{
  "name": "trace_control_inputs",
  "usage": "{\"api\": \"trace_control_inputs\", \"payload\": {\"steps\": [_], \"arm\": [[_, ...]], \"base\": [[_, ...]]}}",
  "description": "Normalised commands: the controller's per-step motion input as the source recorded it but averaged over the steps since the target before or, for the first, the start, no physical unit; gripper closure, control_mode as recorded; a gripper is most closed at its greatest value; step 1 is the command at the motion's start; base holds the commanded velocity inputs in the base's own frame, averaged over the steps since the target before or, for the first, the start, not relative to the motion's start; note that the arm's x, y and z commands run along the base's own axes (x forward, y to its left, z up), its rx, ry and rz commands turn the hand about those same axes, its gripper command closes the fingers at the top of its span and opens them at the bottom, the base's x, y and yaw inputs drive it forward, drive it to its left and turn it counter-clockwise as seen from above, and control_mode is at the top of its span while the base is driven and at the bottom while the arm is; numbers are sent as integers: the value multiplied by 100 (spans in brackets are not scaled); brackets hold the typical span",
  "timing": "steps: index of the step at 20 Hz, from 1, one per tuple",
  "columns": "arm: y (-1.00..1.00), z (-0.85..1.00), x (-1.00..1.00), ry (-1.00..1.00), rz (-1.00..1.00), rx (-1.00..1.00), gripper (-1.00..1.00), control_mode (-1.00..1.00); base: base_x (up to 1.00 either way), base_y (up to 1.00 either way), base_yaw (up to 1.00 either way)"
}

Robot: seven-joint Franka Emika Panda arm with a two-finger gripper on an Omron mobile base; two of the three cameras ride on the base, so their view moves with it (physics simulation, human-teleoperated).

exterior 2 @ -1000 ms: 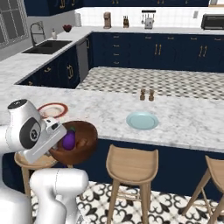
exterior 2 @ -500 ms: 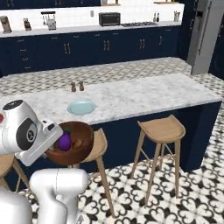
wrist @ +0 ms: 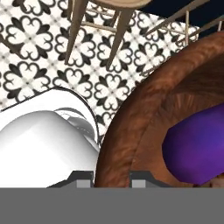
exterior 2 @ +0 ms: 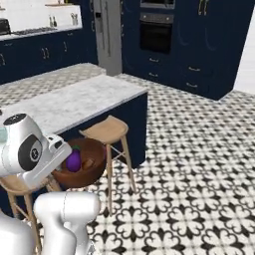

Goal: Pick the chicken drumstick and eggplant from their plates and place them in the bowl. Then put the bowl in the fridge.

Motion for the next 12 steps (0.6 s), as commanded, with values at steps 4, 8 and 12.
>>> {"api": "trace_control_inputs", "payload": {"steps": [4, 8, 12], "arm": [[0, 0, 0, 0, 0, 0, 100, 100], [0, 0, 0, 0, 0, 0, 100, 100], [0, 0, 0, 0, 0, 0, 100, 100]], "base": [[22, -55, -71], [94, -53, -32], [100, -45, -4]]}}
